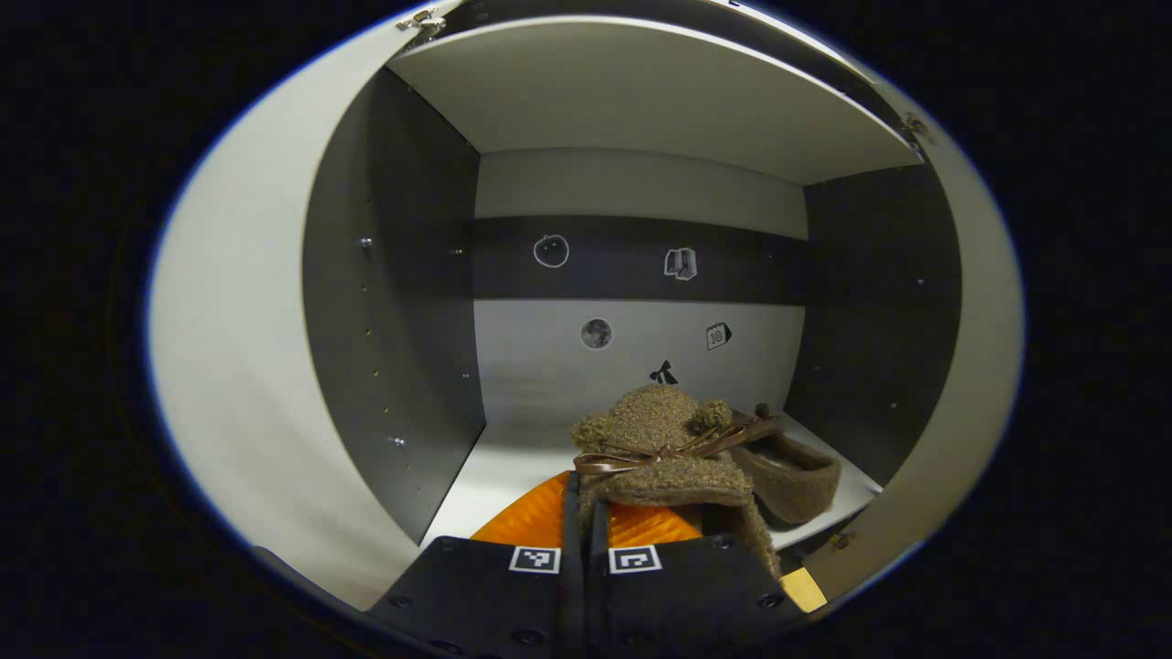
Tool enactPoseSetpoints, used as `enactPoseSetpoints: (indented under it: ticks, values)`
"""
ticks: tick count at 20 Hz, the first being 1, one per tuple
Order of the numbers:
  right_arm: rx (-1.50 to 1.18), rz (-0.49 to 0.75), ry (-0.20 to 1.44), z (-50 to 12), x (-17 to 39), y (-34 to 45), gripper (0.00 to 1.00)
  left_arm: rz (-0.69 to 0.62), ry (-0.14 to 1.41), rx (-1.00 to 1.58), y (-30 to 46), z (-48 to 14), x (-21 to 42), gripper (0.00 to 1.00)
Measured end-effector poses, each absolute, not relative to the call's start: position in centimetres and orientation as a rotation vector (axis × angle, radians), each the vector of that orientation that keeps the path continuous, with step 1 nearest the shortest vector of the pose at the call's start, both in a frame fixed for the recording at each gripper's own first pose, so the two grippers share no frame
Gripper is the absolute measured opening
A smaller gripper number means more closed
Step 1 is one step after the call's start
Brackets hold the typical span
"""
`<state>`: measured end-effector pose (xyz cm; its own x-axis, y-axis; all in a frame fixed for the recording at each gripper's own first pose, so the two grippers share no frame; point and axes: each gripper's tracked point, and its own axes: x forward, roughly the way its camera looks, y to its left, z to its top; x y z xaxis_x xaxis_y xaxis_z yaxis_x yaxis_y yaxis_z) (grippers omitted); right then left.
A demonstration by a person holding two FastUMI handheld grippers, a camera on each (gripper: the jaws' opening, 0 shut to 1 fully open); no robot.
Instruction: Grab one shoe with the right hand and put it into the shoe cabinet, grab the other shoe with the left hand and put it into the shoe cabinet; then close the right door with the right hand and the left door with the left hand.
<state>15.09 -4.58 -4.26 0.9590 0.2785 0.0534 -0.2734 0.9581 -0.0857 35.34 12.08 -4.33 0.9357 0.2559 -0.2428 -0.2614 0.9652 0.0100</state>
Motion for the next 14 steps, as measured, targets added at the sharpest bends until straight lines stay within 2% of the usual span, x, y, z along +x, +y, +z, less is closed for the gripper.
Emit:
enactPoseSetpoints:
  ticks: [6,9,11,14]
  values:
    - [-0.106,0.342,-0.051,-4.3,15.7,-2.9,0.98,0.271,0.338,-0.015,14.7,-7.1,43.8,0.05]
    - [-0.127,0.354,-0.044,-4.5,15.9,-2.7,0.98,0.282,0.391,0.027,15.0,-9.2,45.9,0.07]
    - [-0.126,0.350,-0.045,-4.3,16.2,-3.1,0.98,0.279,0.381,0.024,14.7,-9.2,46.6,0.12]
    - [-0.122,0.336,-0.039,-4.5,16.5,-3.8,0.98,0.291,0.396,0.057,15.1,-9.7,46.8,0.26]
